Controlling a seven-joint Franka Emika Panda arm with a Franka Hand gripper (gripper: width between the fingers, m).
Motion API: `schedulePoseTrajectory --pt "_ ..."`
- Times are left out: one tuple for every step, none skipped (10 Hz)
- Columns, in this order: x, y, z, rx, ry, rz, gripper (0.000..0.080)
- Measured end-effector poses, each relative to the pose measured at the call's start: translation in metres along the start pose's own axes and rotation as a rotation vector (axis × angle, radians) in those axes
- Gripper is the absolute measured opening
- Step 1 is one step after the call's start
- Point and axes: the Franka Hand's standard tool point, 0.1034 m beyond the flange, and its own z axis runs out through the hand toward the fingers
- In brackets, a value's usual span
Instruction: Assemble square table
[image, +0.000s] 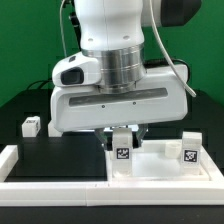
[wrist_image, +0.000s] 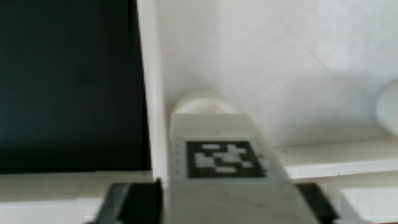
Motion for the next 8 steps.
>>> schedulePoseTrajectory --pt "0.0000 -0.0003 0.0001 0.000 0.000 0.075 0.0287" --pt "0.0000 -0.0004 0.0001 0.000 0.000 0.112 0.0287" --pt "0.0000 -0.0006 0.0002 0.000 0.000 0.192 0.0287" --pt "0.0000 -0.0007 0.0003 0.000 0.000 0.262 0.0287" --pt "0.0003 -0.0016 0.0005 0.000 0.004 0.314 0.0287" --pt "0.0006 -0.0046 0.0010 -0.017 0.034 0.463 0.0287" --pt "0.0002 -0.0043 0.0013 -0.014 0.058 0.589 0.0287" --pt "0.0010 -0.0035 0.0013 0.002 0.077 0.749 0.0287"
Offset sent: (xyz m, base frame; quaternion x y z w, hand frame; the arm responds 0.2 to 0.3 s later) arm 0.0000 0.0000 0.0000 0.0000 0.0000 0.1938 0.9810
